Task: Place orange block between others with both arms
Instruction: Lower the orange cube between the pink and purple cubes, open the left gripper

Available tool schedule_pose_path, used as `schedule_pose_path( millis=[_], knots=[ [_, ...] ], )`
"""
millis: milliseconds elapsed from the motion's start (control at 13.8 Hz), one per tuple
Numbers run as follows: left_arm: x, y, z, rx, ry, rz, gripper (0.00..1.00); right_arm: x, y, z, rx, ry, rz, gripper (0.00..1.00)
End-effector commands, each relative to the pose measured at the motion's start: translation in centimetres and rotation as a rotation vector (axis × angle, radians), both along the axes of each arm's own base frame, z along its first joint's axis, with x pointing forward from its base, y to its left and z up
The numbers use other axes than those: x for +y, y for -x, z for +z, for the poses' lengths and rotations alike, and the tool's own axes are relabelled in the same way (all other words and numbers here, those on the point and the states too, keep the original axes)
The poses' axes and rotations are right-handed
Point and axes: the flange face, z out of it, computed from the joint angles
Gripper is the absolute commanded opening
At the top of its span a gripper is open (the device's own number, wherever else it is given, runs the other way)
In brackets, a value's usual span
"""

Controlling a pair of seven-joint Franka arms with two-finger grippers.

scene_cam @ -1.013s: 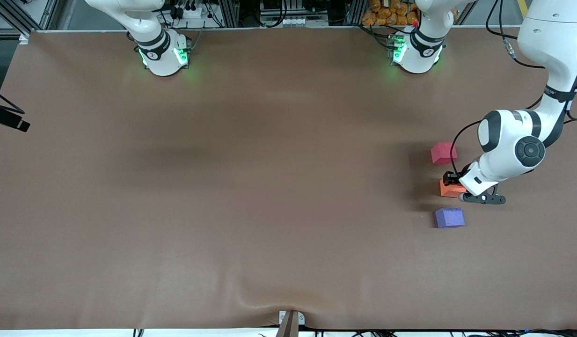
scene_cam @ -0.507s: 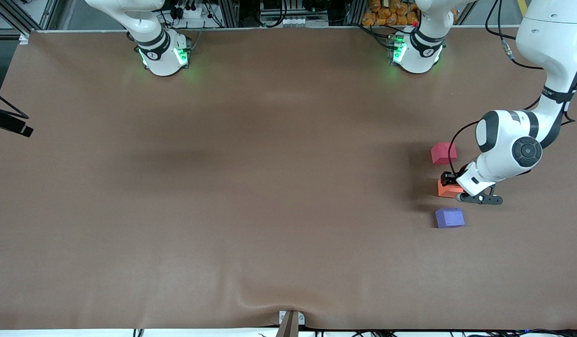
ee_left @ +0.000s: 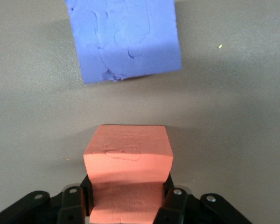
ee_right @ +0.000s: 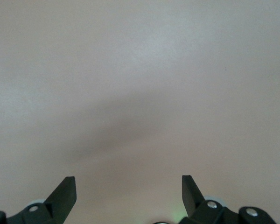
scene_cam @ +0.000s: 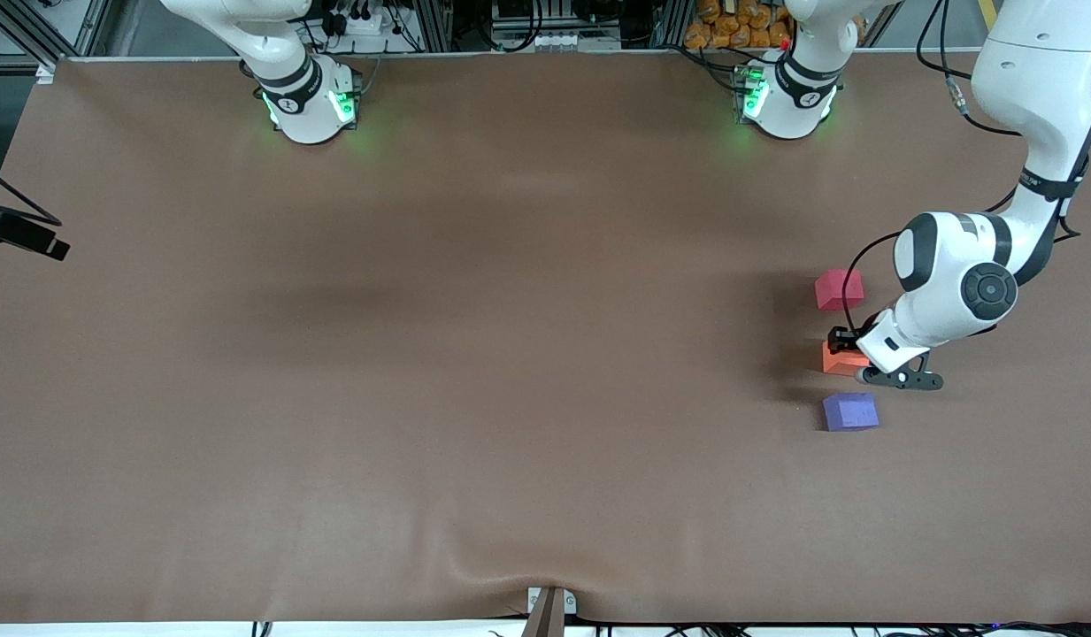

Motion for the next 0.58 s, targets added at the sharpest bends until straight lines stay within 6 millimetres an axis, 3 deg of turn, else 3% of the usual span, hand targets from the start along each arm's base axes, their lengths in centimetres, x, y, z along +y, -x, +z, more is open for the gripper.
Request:
schedule_pose_path(
  millis=[0, 217, 289, 362, 507],
  knots=[
    [-0.4, -0.5, -0.8, 0.0, 0.009, 0.03, 0.0, 0.1, 0.4, -0.2, 0.021, -0.013, -0.015, 1.0],
    [-0.4, -0.5, -1.1, 0.003, 0.01, 0.044, 0.04, 1.8, 0.3, -0.4, 0.034, -0.014, 0.016, 1.0],
    [-0.3, -0.6, -1.0, 0.002, 0.01, 0.044, 0.33, 1.9, 0.2, -0.4, 0.032, -0.014, 0.018, 1.0],
    [-0.2, -0.6, -1.0, 0.0, 0.01, 0.046, 0.99, 1.9, 0.2, -0.4, 0.032, -0.014, 0.018, 1.0],
    [-0.6, -1.5, 0.7, -0.026, 0.011, 0.053, 1.0, 1.7, 0.3, -0.3, 0.035, -0.014, 0.015, 1.0]
  ],
)
